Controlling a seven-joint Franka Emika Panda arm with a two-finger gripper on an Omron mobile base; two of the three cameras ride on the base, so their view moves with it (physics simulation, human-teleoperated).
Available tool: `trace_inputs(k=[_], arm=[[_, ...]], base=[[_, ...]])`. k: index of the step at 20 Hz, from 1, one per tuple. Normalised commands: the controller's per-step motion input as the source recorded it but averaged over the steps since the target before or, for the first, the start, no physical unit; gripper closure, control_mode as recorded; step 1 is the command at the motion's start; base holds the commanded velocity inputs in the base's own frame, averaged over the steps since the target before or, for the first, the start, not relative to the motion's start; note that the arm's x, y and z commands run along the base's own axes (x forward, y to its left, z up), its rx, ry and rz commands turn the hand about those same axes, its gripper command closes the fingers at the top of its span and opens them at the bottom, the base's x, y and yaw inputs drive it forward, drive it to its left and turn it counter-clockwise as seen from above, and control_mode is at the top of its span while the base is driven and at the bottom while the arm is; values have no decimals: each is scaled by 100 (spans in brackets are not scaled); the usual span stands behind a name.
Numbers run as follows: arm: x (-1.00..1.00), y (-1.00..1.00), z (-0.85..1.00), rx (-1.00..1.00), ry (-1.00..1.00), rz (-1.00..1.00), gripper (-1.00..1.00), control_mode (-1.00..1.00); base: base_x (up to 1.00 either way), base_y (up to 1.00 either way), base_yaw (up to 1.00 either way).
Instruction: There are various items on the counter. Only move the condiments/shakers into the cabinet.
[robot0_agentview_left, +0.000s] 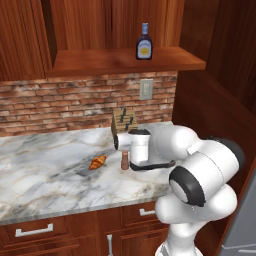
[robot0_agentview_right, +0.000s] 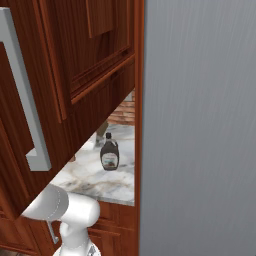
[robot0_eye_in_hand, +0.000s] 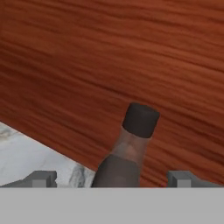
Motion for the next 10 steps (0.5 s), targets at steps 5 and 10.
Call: trace_inputs(k=[5,10], arm=[[0,0,-3,0,-2,0,-100,-100],[1,0,0,0,0,0,-100,-100]], base=[[0,0,0],[0,0,0]])
